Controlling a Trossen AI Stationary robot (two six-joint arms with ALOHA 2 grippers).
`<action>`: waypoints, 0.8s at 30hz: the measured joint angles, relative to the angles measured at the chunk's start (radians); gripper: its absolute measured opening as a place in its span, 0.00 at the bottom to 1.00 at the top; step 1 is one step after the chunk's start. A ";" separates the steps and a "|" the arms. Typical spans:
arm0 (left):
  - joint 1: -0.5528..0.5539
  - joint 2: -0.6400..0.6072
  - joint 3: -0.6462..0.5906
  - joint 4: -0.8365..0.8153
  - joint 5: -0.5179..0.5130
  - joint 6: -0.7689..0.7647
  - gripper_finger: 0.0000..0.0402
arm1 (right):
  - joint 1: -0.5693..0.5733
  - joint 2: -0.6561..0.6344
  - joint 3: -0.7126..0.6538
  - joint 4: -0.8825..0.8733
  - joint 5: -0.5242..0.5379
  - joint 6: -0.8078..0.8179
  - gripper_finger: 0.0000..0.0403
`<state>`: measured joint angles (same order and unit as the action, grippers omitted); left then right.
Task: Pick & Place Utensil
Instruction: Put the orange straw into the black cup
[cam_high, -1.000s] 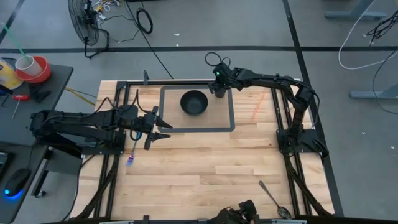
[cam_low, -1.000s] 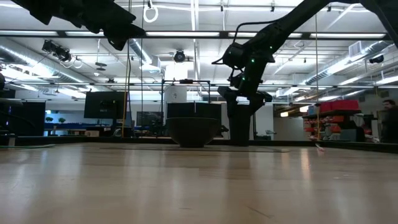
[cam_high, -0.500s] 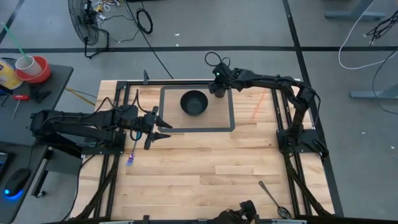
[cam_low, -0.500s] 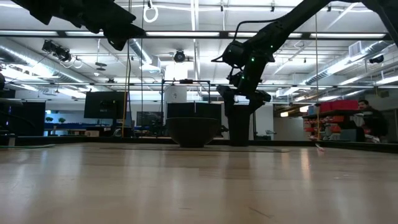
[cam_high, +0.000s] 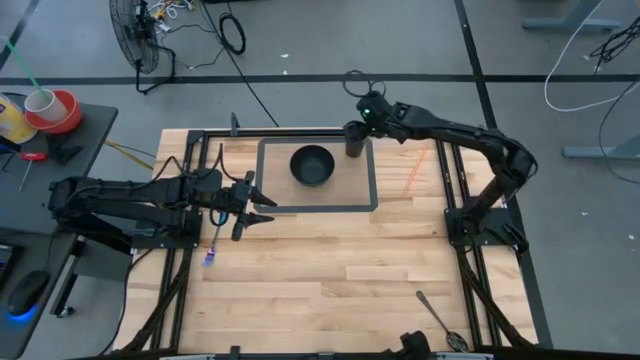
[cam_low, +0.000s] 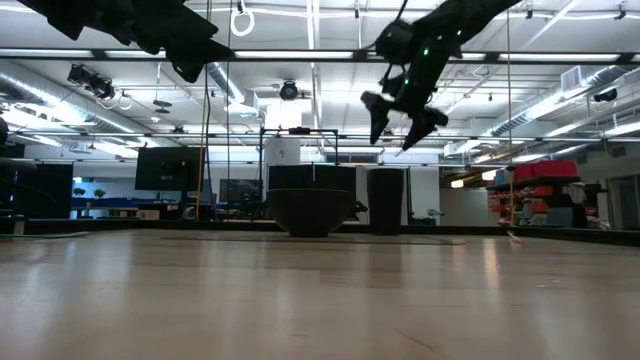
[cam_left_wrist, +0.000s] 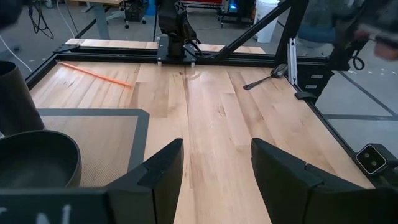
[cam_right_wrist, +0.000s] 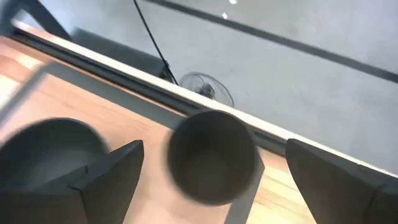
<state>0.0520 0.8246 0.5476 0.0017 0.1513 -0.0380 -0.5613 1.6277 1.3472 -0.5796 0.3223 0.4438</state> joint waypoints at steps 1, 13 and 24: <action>0.000 0.000 0.000 0.000 0.000 0.000 0.48 | 0.002 -0.026 0.000 -0.010 0.000 0.000 0.97; 0.000 0.000 0.000 -0.013 0.000 0.005 0.48 | -0.019 -0.245 -0.111 -0.298 0.336 0.184 0.88; 0.000 0.000 0.000 -0.015 0.000 0.008 0.48 | -0.102 -0.306 -0.550 0.014 0.237 0.431 0.76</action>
<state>0.0518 0.8246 0.5476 -0.0135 0.1515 -0.0299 -0.6632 1.3213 0.7972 -0.5657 0.5593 0.8753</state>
